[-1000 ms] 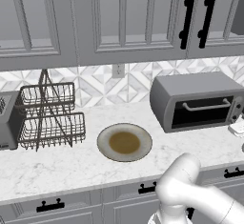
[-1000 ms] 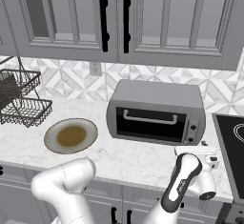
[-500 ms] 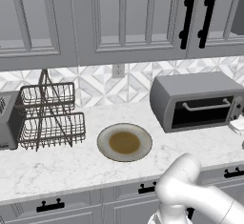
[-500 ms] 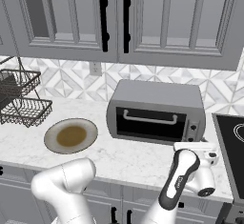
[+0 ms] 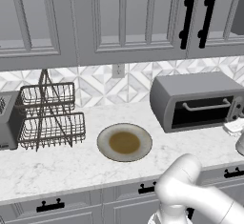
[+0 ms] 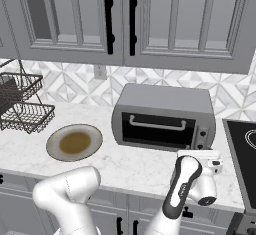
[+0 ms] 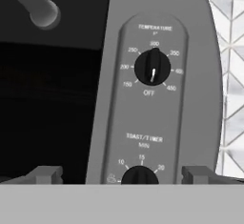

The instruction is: Pick up the kebab skewer and baguette bread, and place them inside the toaster oven. Close the toaster oven door and start by setting the timer.

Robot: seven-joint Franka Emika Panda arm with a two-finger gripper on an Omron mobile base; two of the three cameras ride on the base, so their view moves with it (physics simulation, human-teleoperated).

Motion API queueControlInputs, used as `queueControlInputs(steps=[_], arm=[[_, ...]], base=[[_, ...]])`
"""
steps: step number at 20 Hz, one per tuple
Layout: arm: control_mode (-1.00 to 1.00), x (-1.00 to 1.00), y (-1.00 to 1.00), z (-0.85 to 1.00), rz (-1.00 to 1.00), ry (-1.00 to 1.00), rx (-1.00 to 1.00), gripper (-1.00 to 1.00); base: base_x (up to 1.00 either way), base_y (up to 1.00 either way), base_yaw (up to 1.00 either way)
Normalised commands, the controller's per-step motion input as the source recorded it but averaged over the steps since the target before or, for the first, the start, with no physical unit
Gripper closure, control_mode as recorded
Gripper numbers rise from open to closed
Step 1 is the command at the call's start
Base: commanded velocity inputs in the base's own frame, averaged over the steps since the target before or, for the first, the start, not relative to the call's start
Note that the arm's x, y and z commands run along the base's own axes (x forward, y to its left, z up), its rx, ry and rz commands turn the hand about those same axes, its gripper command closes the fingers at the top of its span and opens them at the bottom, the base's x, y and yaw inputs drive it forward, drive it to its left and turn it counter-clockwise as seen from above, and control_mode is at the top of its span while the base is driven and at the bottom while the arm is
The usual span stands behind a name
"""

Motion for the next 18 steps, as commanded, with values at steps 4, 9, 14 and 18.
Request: queueControlInputs(steps=[4, 9, 14, 18], arm=[[-1.0, 0.25, -0.16, 0.0, -0.06, 0.0, -0.01, -1.0], [-1.0, 0.0, -0.2, -0.08, -0.04, 0.0, 0.0, -1.0], [-1.0, 0.0, -0.19, -0.12, -0.02, 0.0, 0.0, -1.0], [-1.0, -0.2, -0.23, -0.01, -0.01, -0.01, 0.0, -1.0]], base=[[0.0, 0.0, 0.0], [0.0, 0.0, 0.0], [0.0, 0.0, 0.0], [0.0, 0.0, 0.0]])
